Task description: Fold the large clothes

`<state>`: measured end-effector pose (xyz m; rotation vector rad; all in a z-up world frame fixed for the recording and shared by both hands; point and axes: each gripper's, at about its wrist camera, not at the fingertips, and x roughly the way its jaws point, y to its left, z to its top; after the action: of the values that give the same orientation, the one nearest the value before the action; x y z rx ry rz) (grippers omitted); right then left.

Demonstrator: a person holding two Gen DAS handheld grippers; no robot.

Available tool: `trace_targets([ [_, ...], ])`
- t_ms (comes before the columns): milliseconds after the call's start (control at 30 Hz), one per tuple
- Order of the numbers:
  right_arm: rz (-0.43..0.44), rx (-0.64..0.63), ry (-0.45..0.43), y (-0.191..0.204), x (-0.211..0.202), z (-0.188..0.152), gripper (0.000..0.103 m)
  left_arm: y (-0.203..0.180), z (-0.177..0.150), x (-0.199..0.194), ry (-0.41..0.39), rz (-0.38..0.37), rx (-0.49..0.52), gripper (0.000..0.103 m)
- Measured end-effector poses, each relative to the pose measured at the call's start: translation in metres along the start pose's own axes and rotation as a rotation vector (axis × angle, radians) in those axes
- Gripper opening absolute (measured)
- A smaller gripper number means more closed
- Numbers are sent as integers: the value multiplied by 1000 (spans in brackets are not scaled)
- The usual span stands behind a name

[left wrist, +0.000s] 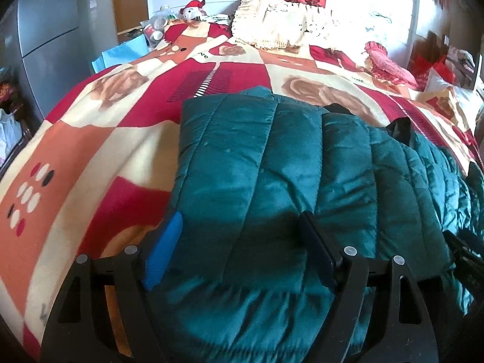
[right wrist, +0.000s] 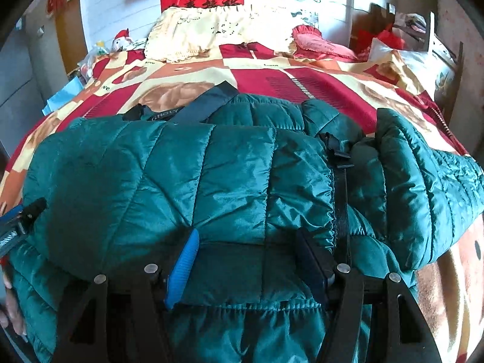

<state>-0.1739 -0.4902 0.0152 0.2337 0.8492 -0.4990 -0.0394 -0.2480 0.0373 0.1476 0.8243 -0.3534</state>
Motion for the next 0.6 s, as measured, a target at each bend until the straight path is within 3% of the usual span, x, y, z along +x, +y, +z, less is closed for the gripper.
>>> trace_targets([
  [167, 30, 13, 56, -5, -25, -4, 63, -9, -16, -49, -105, 24, 69, 80],
  [433, 100, 124, 63, -28, -73, -37, 69, -18, -9, -106, -284, -25, 50, 80],
  [600, 131, 138, 55, -36, -95, -47, 69, -18, 2, -109, -206, -27, 39, 80],
])
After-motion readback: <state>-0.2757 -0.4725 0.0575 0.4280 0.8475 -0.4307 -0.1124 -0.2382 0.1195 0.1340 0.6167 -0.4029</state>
